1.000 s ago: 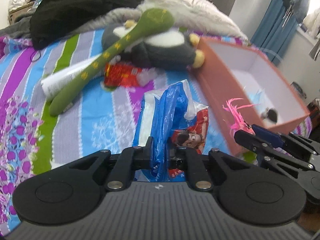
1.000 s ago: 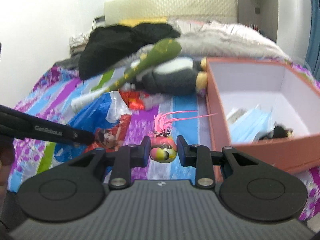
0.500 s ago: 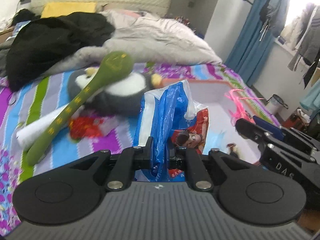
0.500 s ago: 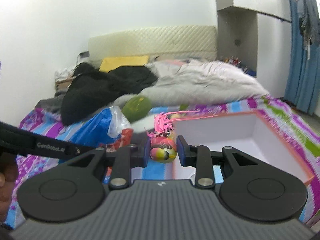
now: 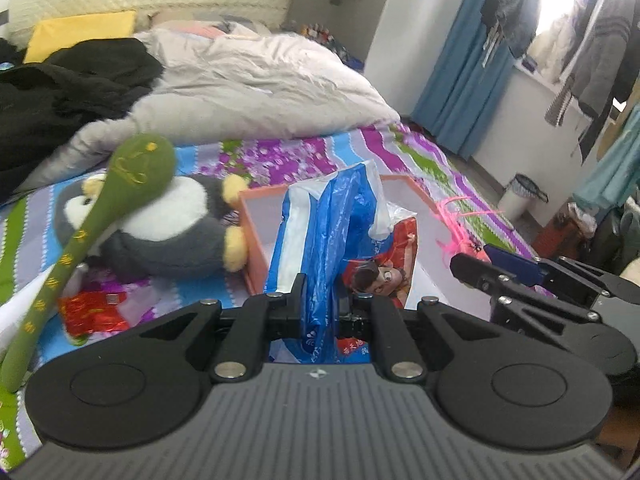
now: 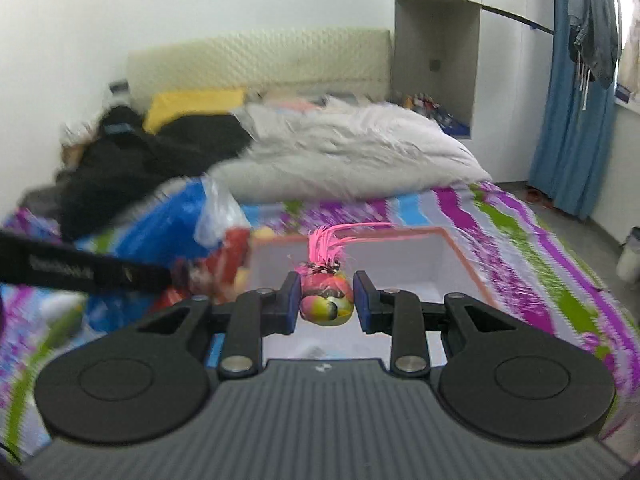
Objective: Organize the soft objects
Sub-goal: 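Open both tools to drop the blue bag and pink toy into the box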
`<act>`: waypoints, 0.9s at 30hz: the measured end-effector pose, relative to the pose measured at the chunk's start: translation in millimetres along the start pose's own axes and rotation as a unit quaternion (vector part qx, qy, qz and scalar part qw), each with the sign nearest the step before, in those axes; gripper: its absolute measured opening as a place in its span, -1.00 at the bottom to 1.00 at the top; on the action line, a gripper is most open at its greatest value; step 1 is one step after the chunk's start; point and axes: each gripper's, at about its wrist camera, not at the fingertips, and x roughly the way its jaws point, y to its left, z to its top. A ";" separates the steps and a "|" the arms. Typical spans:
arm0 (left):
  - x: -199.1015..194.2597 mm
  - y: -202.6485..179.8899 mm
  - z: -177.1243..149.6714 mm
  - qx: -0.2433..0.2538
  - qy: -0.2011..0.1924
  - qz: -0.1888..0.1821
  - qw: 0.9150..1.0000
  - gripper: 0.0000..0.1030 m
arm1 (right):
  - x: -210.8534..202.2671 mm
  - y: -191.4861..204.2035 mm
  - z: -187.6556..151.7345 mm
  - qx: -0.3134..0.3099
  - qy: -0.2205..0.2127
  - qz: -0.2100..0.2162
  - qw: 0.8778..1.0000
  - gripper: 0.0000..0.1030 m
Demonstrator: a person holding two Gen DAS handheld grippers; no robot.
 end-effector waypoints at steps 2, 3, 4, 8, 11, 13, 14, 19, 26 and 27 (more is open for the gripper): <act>14.7 -6.5 1.8 -0.001 0.013 -0.008 1.000 -0.75 | 8.6 -12.4 -5.9 0.014 0.019 -0.003 1.000 -0.38; 23.2 -9.5 3.0 0.000 0.018 -0.009 1.000 -0.75 | 11.7 -17.5 -8.8 0.018 0.025 -0.008 1.000 -0.38; 30.3 -13.4 3.0 -0.001 0.020 -0.007 1.000 -0.74 | 15.5 -23.9 -13.0 0.023 0.033 -0.012 0.999 -0.38; 61.5 -23.4 -1.5 -0.005 0.047 -0.007 0.999 -0.74 | 29.3 -52.8 -31.5 0.068 0.077 -0.011 0.995 -0.38; 83.9 -31.5 -6.9 0.000 0.068 -0.009 0.998 -0.74 | 39.7 -68.5 -45.8 0.088 0.105 -0.021 0.990 -0.38; 98.4 -32.3 -9.6 -0.006 0.087 -0.013 0.996 -0.74 | 45.2 -77.9 -53.4 0.100 0.120 -0.027 0.987 -0.38; 104.4 -33.4 -10.4 -0.008 0.095 -0.017 0.995 -0.74 | 46.8 -82.1 -56.5 0.105 0.124 -0.031 0.986 -0.38; 118.2 -40.1 -13.3 0.001 0.107 -0.013 0.994 -0.73 | 47.7 -91.8 -66.7 0.116 0.133 -0.032 0.984 -0.38; 119.2 -45.9 -15.7 0.016 0.122 -0.011 0.992 -0.35 | 49.7 -95.1 -69.9 0.118 0.142 -0.027 0.983 -0.34; 118.0 -46.5 -17.0 0.017 0.122 -0.012 0.992 -0.28 | 51.4 -96.6 -70.3 0.123 0.145 -0.027 0.981 -0.32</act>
